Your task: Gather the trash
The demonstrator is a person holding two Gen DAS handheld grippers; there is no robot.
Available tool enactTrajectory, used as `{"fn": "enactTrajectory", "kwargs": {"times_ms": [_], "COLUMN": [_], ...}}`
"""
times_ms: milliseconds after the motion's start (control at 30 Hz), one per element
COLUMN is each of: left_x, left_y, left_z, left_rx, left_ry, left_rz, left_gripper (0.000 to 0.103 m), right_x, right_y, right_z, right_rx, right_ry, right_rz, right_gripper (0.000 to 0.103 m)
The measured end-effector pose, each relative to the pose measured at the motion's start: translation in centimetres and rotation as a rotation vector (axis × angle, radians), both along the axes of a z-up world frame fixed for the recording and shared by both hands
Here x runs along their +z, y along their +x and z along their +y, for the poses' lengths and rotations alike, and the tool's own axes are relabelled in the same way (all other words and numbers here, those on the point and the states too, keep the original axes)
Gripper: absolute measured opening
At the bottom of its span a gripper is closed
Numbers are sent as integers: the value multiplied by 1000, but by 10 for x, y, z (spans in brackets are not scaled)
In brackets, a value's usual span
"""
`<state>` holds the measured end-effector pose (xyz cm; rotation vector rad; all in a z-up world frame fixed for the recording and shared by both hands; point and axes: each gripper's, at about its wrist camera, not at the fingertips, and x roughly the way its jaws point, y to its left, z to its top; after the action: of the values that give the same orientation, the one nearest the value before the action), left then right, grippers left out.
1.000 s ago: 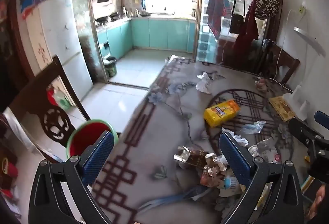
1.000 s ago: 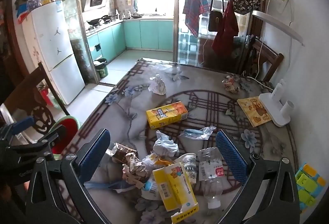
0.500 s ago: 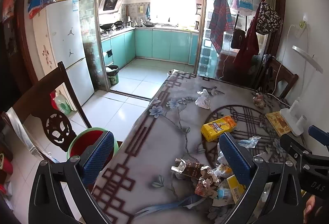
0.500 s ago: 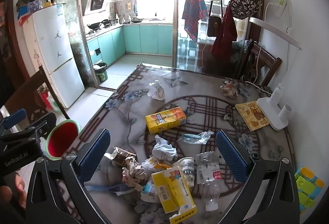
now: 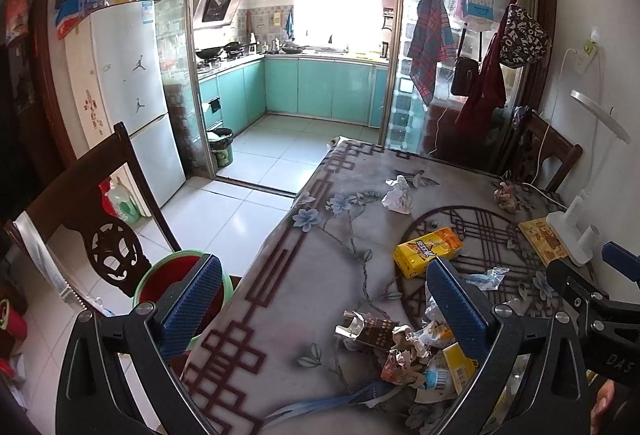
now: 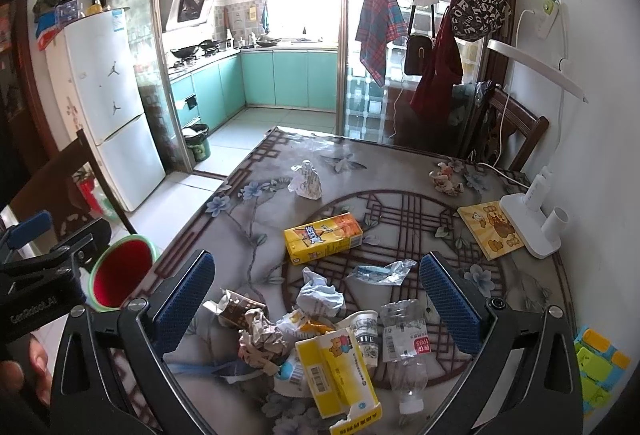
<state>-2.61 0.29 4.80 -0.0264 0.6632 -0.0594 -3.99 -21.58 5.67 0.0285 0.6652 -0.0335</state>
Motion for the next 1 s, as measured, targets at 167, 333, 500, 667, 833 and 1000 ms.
{"fn": "enactTrajectory", "kwargs": {"times_ms": [167,333,500,667,833,1000], "left_x": [-1,-2,-2,-3,-3,-3], "left_y": [0,-1,0,-1,0,0], "left_z": [2,2,3,7,9,9], "left_rx": [6,9,9,16,24,25], "left_ry": [3,5,5,5,7,9], "left_rz": [0,0,1,-1,-1,1], "left_gripper": [103,103,103,103,103,103], "right_x": [0,0,0,0,-1,-2], "right_y": [0,0,0,0,0,-1], "right_z": [0,1,1,1,1,1], "right_rx": [-1,-2,-2,-1,-3,-3], "right_ry": [1,1,0,0,0,0], "right_rz": [0,0,0,0,-1,0], "right_gripper": [103,103,103,103,103,103]}}
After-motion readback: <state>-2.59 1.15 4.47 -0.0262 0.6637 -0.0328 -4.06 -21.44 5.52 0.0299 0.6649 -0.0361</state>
